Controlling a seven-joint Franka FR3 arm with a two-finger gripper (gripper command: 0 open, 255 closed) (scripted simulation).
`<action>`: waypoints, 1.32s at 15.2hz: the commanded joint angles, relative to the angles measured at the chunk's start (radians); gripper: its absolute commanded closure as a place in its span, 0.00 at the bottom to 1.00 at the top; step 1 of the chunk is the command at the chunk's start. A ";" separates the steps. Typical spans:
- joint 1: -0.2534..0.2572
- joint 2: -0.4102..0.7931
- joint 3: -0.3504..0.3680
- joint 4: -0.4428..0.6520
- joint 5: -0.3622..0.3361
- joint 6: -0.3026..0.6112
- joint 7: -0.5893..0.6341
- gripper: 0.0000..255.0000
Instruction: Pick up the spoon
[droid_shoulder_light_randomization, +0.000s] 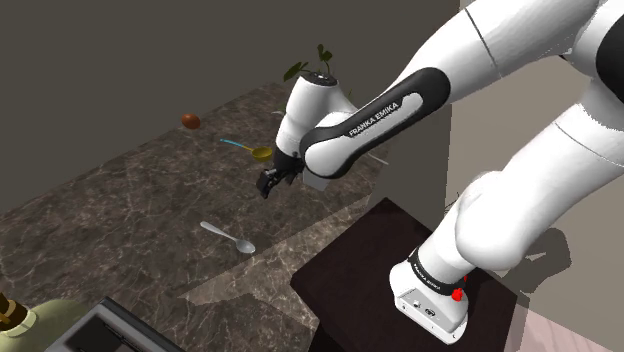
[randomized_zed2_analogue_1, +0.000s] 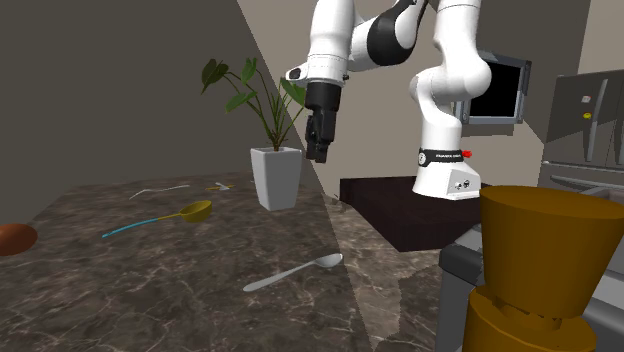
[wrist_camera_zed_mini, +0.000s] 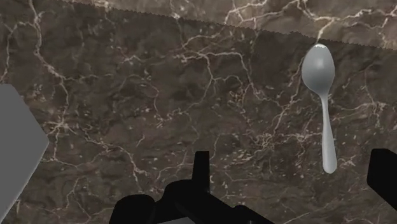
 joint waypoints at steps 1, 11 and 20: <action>0.003 0.085 0.015 0.022 -0.031 0.075 0.034 0.00; 0.167 0.496 -0.083 0.255 -0.281 0.307 0.272 0.00; 0.267 0.694 -0.157 0.386 -0.314 0.401 0.317 0.00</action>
